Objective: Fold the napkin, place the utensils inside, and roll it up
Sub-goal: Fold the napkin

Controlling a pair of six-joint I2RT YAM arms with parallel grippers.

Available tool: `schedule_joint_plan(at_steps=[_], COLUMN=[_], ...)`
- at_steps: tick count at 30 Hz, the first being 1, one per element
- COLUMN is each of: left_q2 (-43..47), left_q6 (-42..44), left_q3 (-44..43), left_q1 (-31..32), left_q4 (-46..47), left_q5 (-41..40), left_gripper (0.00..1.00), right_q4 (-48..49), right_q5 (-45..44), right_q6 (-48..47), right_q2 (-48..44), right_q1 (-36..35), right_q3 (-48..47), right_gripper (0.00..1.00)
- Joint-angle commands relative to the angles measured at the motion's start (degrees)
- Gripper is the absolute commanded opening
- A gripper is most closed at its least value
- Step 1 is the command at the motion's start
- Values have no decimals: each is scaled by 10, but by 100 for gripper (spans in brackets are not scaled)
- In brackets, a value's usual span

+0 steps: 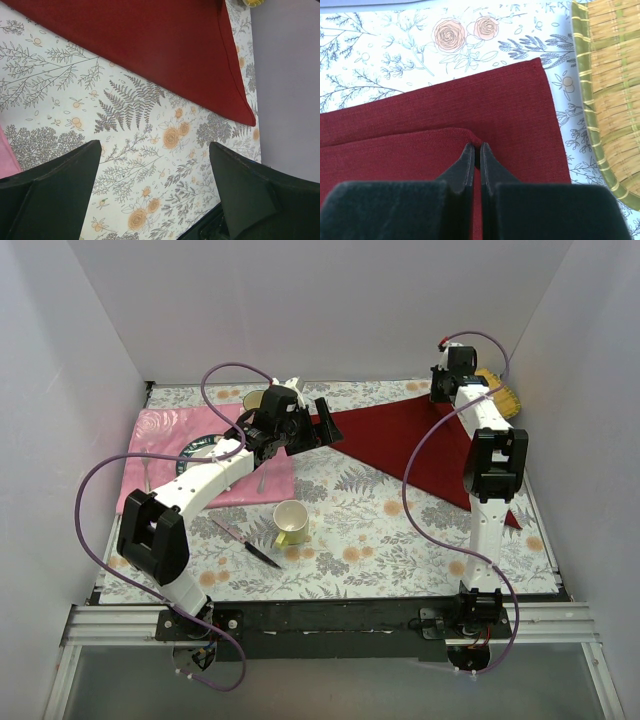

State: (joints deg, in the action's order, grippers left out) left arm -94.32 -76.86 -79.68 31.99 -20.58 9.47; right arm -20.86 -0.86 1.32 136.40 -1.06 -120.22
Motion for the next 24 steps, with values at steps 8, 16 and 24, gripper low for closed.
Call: schedule_joint_plan(at_steps=[8, 16, 24], left_q2=[-1, -2, -3], left_q6=[6, 7, 6], left_q3=[-27, -28, -28], left_q1=[-3, -3, -3], left_q4=[-1, -1, -1], left_q5=[4, 4, 5], left_gripper=[90, 90, 90], right_q4=[39, 57, 57], right_q5=[5, 5, 40], right_q6=[10, 20, 18], right_q2=[10, 11, 36], right_q1=[23, 32, 33], right_q3=[-43, -46, -74], right_gripper=[1, 1, 1])
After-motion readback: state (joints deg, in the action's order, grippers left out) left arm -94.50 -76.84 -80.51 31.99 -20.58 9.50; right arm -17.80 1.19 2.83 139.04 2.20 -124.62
